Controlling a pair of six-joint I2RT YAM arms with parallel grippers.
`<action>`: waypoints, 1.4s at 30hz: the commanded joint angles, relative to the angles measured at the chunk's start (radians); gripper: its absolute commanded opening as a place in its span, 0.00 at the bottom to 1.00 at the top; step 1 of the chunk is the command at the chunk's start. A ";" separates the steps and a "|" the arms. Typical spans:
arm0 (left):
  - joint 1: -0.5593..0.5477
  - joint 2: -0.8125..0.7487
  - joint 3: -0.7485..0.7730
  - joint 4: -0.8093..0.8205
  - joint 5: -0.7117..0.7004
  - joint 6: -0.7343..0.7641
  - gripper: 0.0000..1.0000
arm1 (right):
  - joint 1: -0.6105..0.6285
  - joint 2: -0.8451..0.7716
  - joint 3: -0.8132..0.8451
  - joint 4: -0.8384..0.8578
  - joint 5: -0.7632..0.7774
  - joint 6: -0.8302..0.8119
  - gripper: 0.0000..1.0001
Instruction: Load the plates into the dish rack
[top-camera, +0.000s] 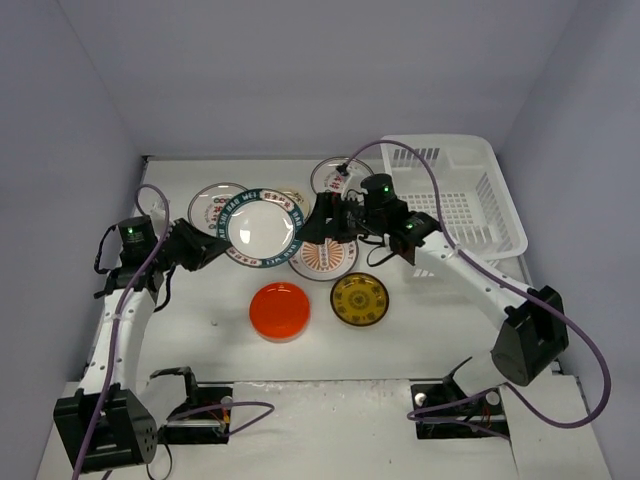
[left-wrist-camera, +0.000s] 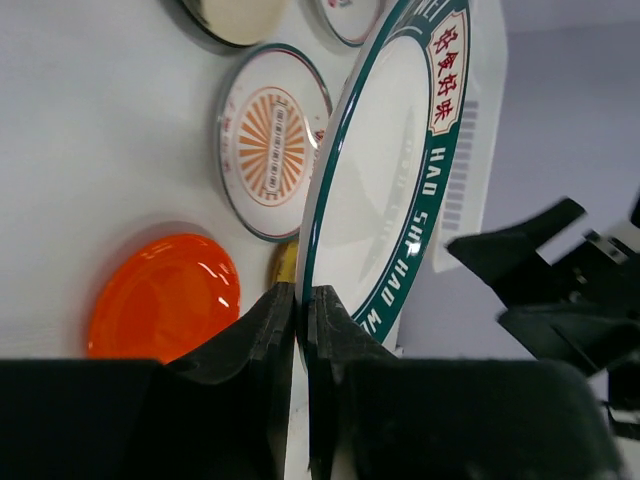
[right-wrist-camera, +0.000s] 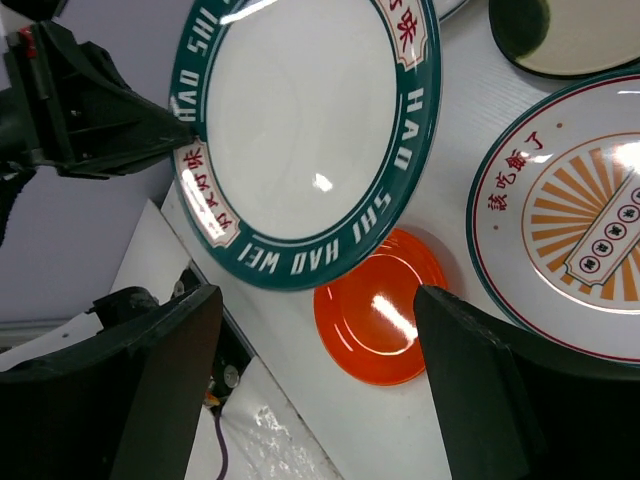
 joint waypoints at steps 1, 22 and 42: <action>-0.017 -0.045 0.091 0.158 0.135 -0.039 0.00 | 0.025 0.028 0.071 0.106 0.047 0.041 0.78; -0.109 -0.029 0.115 0.016 0.091 0.130 0.40 | 0.017 -0.012 0.122 0.043 0.216 -0.081 0.00; -0.249 0.046 0.281 -0.508 -0.460 0.504 0.75 | -0.344 -0.347 0.153 -0.132 0.843 -0.957 0.00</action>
